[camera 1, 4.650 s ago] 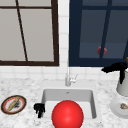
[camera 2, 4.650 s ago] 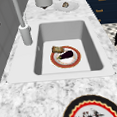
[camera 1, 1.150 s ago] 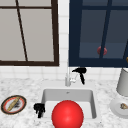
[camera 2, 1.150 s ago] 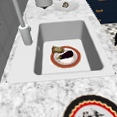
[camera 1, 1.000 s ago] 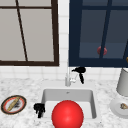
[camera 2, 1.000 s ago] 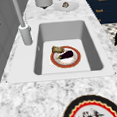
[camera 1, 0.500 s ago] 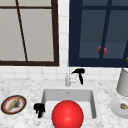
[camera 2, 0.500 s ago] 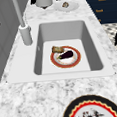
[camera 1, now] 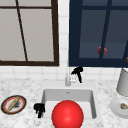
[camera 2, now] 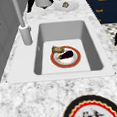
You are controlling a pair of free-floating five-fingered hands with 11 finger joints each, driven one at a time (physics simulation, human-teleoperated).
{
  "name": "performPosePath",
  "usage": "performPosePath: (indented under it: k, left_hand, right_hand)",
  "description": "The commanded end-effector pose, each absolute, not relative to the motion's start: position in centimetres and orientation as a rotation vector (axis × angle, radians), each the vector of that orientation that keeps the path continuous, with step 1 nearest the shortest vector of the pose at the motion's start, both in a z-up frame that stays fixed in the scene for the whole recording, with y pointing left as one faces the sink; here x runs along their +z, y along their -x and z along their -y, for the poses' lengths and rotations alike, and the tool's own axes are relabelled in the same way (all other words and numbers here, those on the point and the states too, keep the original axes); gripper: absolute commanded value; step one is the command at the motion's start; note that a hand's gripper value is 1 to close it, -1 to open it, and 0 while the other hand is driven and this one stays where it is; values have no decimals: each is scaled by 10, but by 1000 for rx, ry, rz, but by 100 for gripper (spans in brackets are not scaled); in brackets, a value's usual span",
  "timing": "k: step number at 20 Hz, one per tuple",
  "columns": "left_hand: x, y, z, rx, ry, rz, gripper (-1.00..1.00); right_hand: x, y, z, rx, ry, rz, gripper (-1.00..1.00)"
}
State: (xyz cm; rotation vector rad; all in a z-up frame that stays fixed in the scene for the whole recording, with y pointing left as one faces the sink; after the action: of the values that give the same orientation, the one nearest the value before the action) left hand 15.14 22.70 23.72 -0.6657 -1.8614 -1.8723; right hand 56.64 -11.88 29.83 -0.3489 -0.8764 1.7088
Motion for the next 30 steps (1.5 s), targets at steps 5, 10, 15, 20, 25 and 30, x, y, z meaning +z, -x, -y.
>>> performPosePath:
  k: [5, 10, 15, 20, 25, 30]
  left_hand:
    - [237, -151, -227, -1872, 666, 1861, 0]
    - [237, -151, -227, -1872, 666, 1861, 0]
    - [237, -151, -227, -1872, 666, 1861, 0]
    - [237, -151, -227, -1872, 666, 1861, 0]
    - [237, -151, -227, -1872, 666, 1861, 0]
    - [237, -151, -227, -1872, 666, 1861, 0]
  right_hand:
    - [294, -608, 125, 1691, 217, 793, -100]
    - [321, -601, 133, 1694, 375, 896, -100]
    - [289, -638, 123, 1717, 355, 812, -100]
    - [255, -662, 118, 1730, 353, 778, -100]
    - [233, -682, 126, 1714, 315, 814, -100]
    - [214, -692, 133, 1702, 306, 825, -100]
